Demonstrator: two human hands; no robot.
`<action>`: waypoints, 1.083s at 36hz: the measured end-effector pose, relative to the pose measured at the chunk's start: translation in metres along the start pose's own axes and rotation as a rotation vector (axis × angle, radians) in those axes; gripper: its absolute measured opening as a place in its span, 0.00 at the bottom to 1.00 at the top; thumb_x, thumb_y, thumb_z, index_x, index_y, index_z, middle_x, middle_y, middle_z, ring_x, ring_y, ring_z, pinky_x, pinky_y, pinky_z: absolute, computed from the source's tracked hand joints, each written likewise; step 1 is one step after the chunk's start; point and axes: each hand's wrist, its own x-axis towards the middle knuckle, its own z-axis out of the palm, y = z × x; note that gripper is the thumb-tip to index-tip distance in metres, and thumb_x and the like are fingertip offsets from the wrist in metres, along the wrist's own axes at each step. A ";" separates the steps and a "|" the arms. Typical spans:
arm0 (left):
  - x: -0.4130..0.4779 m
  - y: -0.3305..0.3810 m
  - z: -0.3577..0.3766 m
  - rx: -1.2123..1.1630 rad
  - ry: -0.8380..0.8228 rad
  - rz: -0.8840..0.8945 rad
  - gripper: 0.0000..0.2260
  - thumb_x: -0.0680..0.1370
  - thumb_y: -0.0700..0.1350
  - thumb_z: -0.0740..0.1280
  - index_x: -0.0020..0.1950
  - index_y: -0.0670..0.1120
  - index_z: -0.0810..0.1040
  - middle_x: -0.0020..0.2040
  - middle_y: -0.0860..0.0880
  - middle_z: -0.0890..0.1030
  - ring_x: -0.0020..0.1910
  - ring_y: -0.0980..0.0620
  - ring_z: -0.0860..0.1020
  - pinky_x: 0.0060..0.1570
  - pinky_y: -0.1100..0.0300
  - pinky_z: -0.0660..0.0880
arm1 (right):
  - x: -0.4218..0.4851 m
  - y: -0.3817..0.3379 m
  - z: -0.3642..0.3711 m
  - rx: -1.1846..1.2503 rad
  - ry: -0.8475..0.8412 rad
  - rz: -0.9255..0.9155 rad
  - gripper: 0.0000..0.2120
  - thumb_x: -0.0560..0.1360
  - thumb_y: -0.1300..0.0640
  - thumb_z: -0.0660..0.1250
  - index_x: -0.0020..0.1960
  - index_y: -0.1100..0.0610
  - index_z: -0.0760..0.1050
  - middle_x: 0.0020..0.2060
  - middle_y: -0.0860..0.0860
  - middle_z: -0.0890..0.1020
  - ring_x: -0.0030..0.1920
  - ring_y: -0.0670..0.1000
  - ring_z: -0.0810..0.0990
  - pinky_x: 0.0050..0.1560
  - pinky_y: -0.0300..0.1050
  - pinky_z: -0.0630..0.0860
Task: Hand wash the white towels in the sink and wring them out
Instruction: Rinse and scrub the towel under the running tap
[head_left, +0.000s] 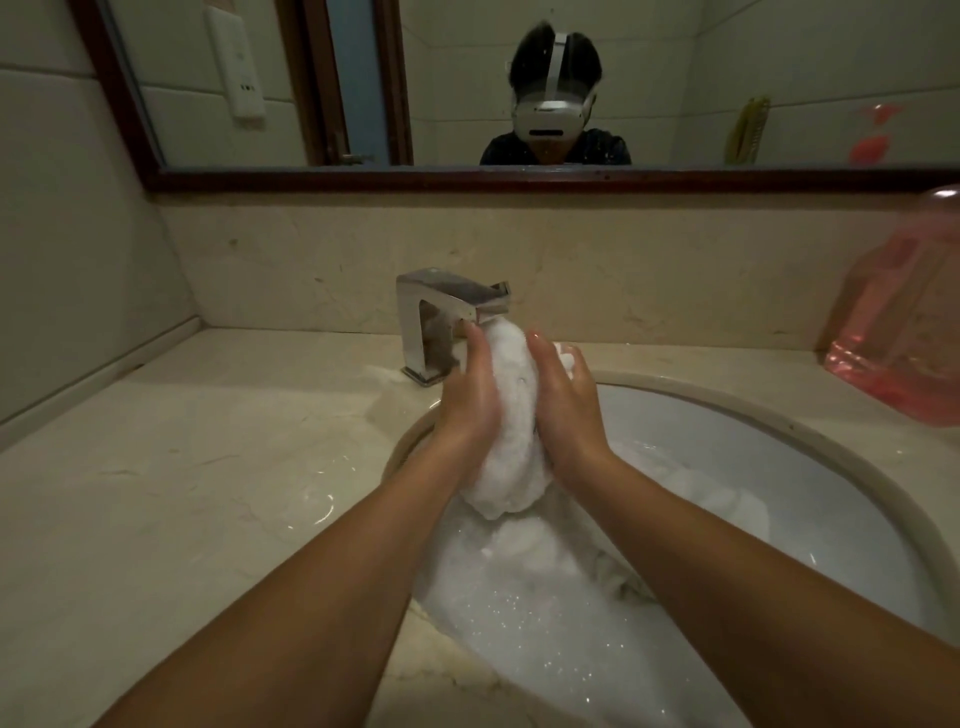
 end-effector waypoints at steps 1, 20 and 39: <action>-0.010 0.006 0.001 0.027 0.007 0.025 0.54 0.65 0.87 0.47 0.69 0.49 0.81 0.62 0.45 0.85 0.64 0.45 0.82 0.68 0.46 0.77 | -0.001 0.001 0.001 -0.017 0.007 -0.015 0.25 0.79 0.33 0.67 0.67 0.49 0.78 0.55 0.48 0.87 0.54 0.48 0.87 0.53 0.46 0.82; -0.045 0.020 0.003 0.242 0.123 0.274 0.27 0.84 0.70 0.52 0.59 0.54 0.83 0.57 0.49 0.85 0.59 0.45 0.81 0.63 0.47 0.76 | -0.007 -0.013 0.004 -0.188 0.227 -0.117 0.13 0.82 0.45 0.67 0.45 0.52 0.80 0.43 0.49 0.85 0.47 0.52 0.84 0.45 0.47 0.77; -0.044 0.014 0.003 0.126 -0.295 -0.074 0.57 0.60 0.87 0.44 0.79 0.56 0.73 0.73 0.47 0.79 0.72 0.43 0.77 0.74 0.42 0.72 | 0.010 -0.019 -0.018 0.508 0.277 0.136 0.20 0.78 0.42 0.73 0.61 0.56 0.84 0.50 0.54 0.90 0.50 0.56 0.90 0.58 0.62 0.85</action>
